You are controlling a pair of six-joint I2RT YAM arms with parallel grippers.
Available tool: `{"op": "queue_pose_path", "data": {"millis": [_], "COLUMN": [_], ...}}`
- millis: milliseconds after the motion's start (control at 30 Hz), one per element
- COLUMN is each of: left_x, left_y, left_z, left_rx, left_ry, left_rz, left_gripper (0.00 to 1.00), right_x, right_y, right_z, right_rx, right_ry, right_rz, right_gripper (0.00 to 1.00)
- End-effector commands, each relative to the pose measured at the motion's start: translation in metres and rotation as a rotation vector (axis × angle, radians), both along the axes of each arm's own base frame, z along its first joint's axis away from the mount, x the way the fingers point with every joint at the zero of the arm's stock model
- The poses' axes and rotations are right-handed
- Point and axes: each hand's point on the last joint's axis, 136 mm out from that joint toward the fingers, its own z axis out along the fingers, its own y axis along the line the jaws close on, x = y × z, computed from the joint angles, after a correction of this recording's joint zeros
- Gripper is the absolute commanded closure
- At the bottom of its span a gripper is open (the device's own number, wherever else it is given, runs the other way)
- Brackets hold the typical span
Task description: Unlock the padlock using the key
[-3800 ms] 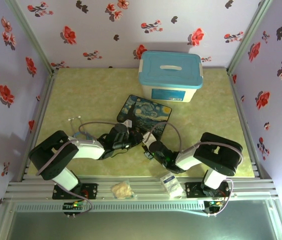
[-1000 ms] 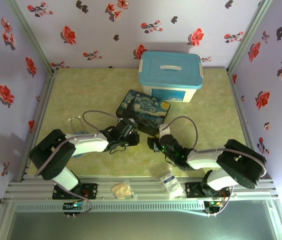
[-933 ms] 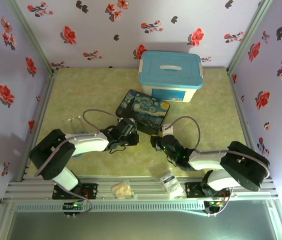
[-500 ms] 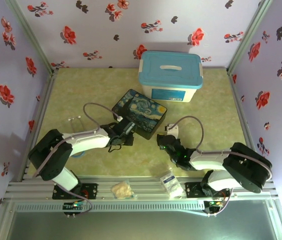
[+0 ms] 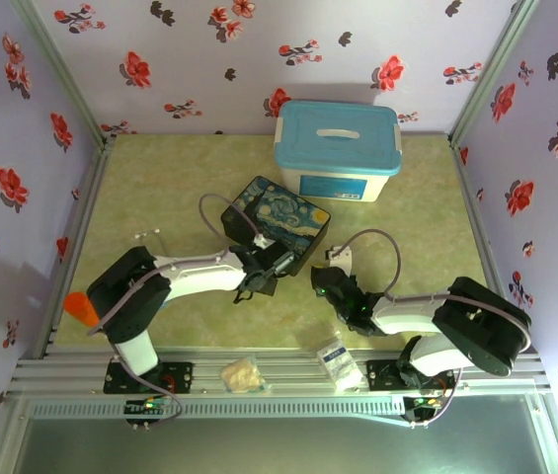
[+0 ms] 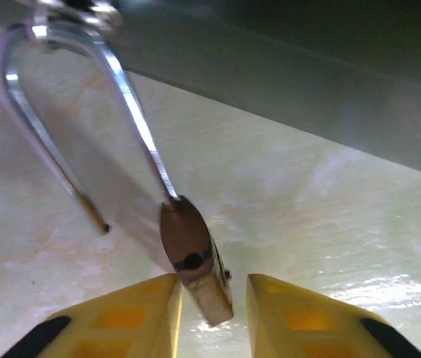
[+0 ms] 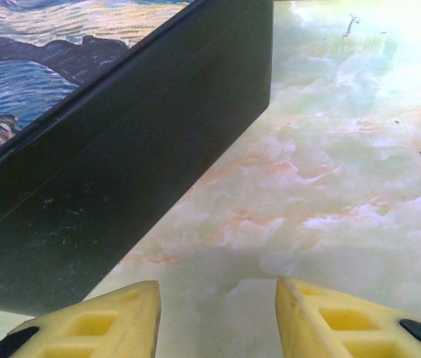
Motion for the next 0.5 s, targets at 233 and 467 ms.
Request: {"op": "queue_pose_path", "data": {"millis": [233, 467], "left_x": [-0.006, 0.001], "left_y": [-0.001, 0.012], "left_z": [0.008, 0.049], "left_rx": [0.081, -0.126], "left_ry": [-0.023, -0.075], "left_rz": [-0.017, 0.026], "left_gripper": [0.57, 0.37], "right_x": [0.002, -0.009], "right_y": [-0.004, 0.026], "right_z": [-0.005, 0.023], "right_rx": [0.005, 0.181], "right_ry": [0.005, -0.050], "right_rz": [-0.037, 0.142], "right_gripper": [0.56, 0.46]}}
